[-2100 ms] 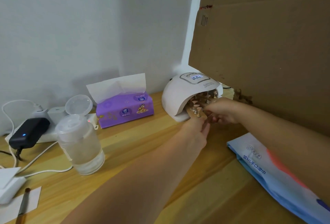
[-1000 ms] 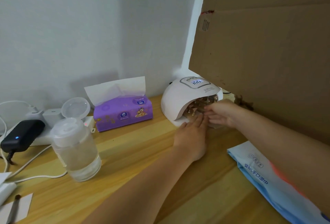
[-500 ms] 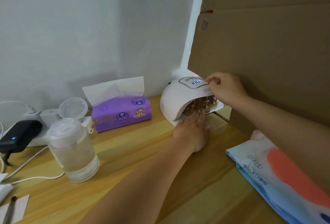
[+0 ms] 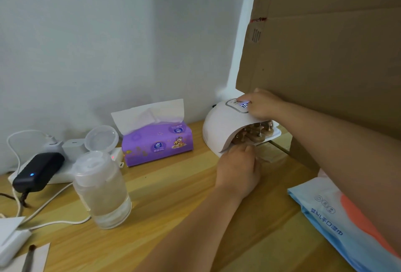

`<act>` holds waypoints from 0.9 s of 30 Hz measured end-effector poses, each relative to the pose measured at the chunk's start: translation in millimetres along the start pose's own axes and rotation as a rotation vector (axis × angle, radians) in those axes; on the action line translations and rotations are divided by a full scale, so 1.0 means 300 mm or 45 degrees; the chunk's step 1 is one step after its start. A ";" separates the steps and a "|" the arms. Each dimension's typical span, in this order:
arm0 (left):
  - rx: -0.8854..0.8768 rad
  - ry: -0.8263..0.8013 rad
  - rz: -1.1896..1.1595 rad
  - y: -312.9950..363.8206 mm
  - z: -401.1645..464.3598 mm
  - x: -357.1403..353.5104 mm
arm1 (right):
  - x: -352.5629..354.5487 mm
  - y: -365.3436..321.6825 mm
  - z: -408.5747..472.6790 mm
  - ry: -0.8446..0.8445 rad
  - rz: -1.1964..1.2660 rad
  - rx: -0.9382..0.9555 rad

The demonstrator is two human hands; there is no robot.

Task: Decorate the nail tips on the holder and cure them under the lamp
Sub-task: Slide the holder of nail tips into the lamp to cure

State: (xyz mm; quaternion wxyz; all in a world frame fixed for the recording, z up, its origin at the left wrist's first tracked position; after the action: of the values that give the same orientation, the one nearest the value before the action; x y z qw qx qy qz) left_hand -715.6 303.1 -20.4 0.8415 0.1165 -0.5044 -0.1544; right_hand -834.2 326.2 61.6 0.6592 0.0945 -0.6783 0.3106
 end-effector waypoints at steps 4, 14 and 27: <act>0.080 -0.041 0.044 -0.017 0.003 -0.014 | 0.004 -0.013 -0.011 0.047 -0.038 -0.003; 0.165 -0.063 0.016 -0.039 0.006 -0.018 | 0.099 0.024 -0.132 0.497 0.037 -0.169; 0.225 -0.026 -0.181 -0.052 -0.005 0.000 | -0.200 0.199 -0.218 -0.186 0.618 -0.674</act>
State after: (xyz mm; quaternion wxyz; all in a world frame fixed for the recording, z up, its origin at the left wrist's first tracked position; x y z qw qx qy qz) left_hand -716.5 288.8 -26.7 0.8097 0.2241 -0.5151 -0.1698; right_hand -804.9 392.0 -17.4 0.5177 -0.2210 -0.7832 0.2640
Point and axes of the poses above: each hand's wrist, its own z-axis towards the middle knuckle, its own x-axis out of the back of the hand, y = z × x, the point moved 7 cm from there along z, towards the middle knuckle, and after that the axes turned 4 degrees about -y, right-handed, at the moved point
